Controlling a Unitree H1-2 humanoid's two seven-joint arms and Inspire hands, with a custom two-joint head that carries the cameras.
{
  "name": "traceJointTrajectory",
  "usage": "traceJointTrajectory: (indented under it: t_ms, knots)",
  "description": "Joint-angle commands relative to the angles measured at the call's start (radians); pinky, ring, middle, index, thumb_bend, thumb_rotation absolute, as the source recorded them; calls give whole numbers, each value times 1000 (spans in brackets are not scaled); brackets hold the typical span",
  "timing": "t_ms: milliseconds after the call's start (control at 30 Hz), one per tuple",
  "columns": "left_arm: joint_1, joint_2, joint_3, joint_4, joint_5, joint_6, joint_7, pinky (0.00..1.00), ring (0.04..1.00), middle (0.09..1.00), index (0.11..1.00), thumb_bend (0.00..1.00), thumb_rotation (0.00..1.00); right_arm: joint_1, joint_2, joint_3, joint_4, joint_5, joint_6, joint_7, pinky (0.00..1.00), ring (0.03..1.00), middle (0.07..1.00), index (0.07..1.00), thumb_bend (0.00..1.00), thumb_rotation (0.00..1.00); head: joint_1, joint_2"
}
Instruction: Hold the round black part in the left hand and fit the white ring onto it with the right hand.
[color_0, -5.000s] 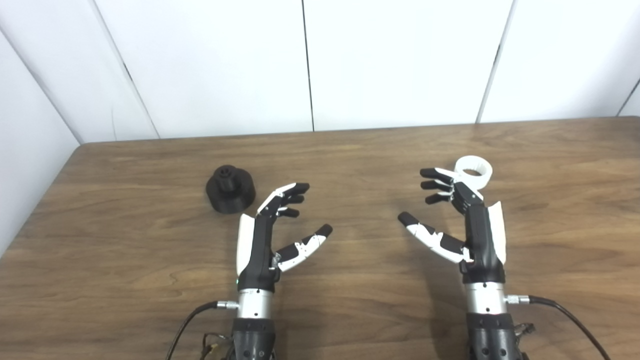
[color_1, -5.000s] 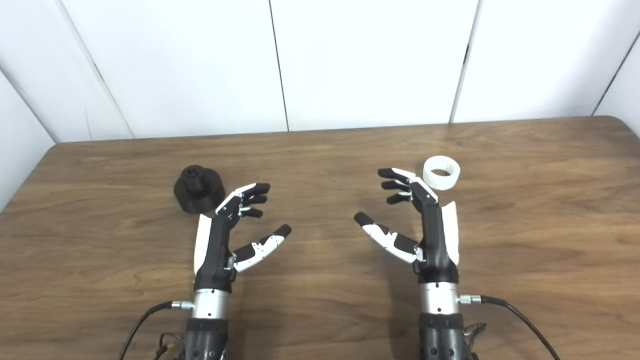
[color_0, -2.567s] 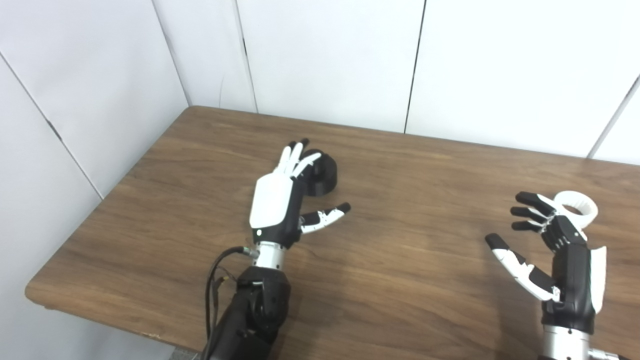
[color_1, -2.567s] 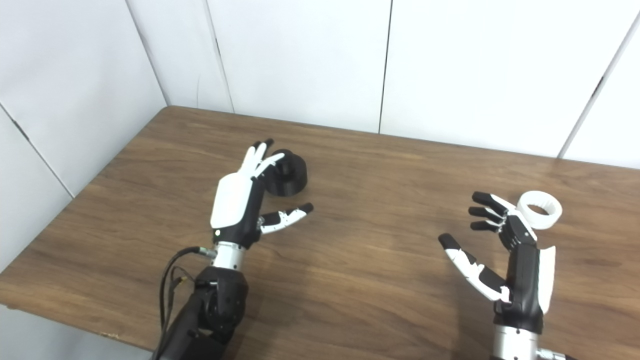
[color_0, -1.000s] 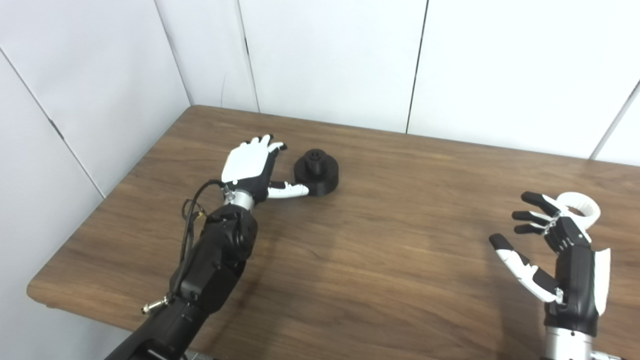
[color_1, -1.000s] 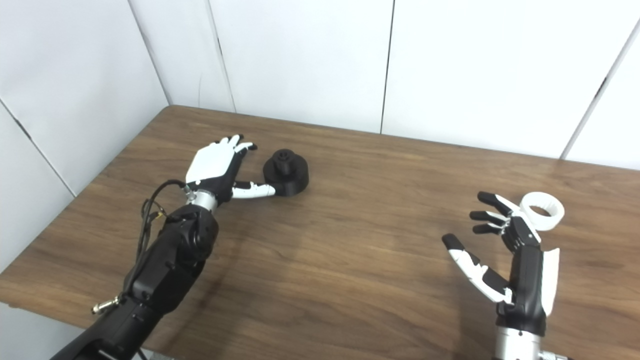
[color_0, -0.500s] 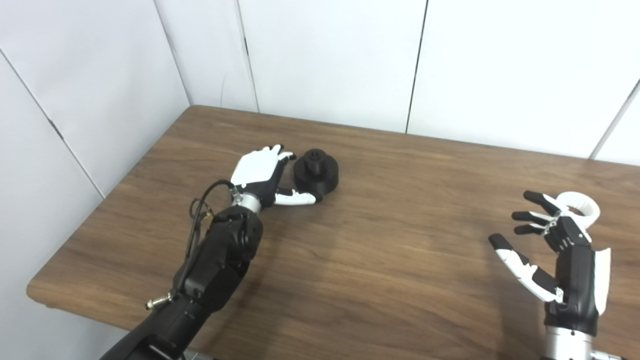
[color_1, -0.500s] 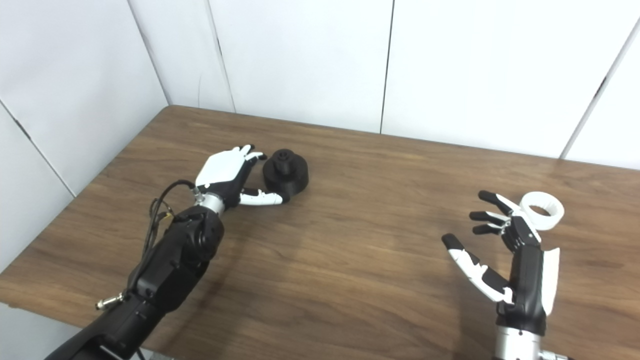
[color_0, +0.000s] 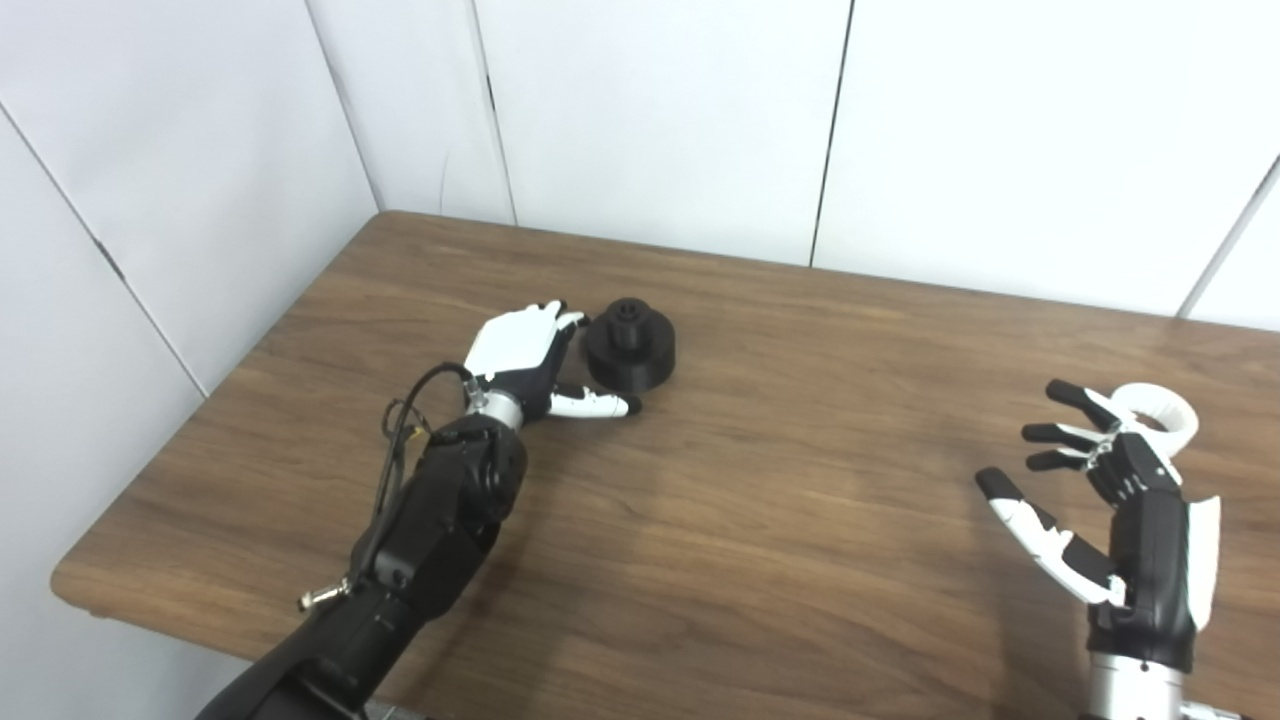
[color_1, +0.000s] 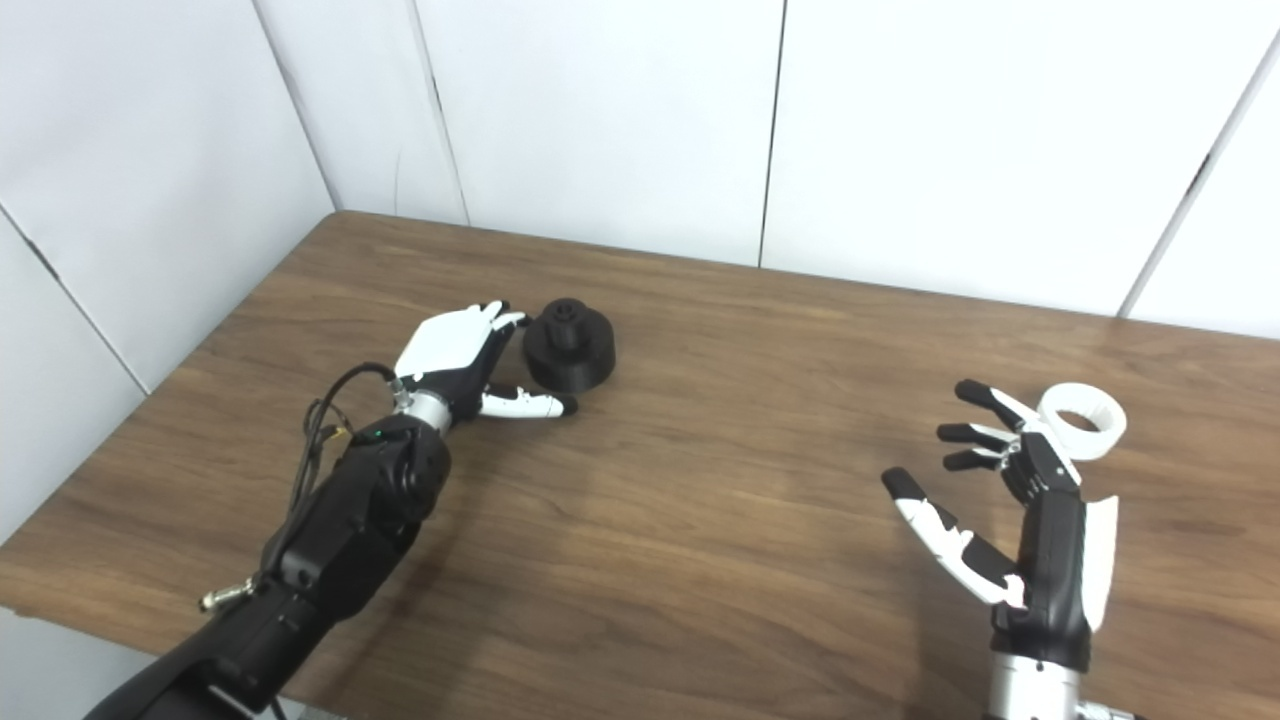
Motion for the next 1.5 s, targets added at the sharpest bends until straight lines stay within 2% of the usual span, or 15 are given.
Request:
traceJointTrajectory:
  t_ms: [0,167,467,667,733,767,833,967,1467]
  knots:
    - [-59,12,0,-8,9,-9,40,1000,1000,1000,903,1000,676,66,-10,-11,54,-30,-11,-4,480,604,765,706,694,232,1,3]
    - [-68,4,-4,9,10,-9,68,1000,1000,1000,898,1000,666,73,-10,-12,47,-29,-9,-2,485,607,762,706,696,244,2,6]
    - [-94,-23,-1,92,-8,-20,161,1000,1000,1000,877,1000,632,87,-10,-14,23,-26,5,8,488,611,767,707,691,238,-11,16]
    - [-105,-27,-17,104,-7,-20,160,1000,1000,1000,872,1000,638,93,-10,-16,14,-35,8,7,488,610,768,708,690,252,-11,22]
    - [-104,-30,-13,103,-19,-28,165,1000,1000,1000,850,1000,592,94,-11,-16,13,-34,6,8,489,610,765,705,690,248,-10,22]
    - [-100,-40,6,107,-51,-54,186,1000,1000,1000,846,1000,582,94,-11,-16,12,-31,6,9,489,610,765,705,690,246,-11,23]
    - [-95,-55,33,120,-101,-103,229,1000,1000,1000,755,1000,471,96,-10,-17,8,-29,13,11,491,612,766,706,690,247,-12,27]
    - [-91,-66,48,146,-131,-160,289,1000,1000,1000,661,968,336,99,-7,-17,-2,-25,20,15,492,613,762,705,690,235,-12,28]
    - [-87,-68,38,154,-151,-172,311,1000,1000,1000,650,976,332,102,-7,-19,-16,-18,32,26,499,616,763,706,692,235,-11,38]
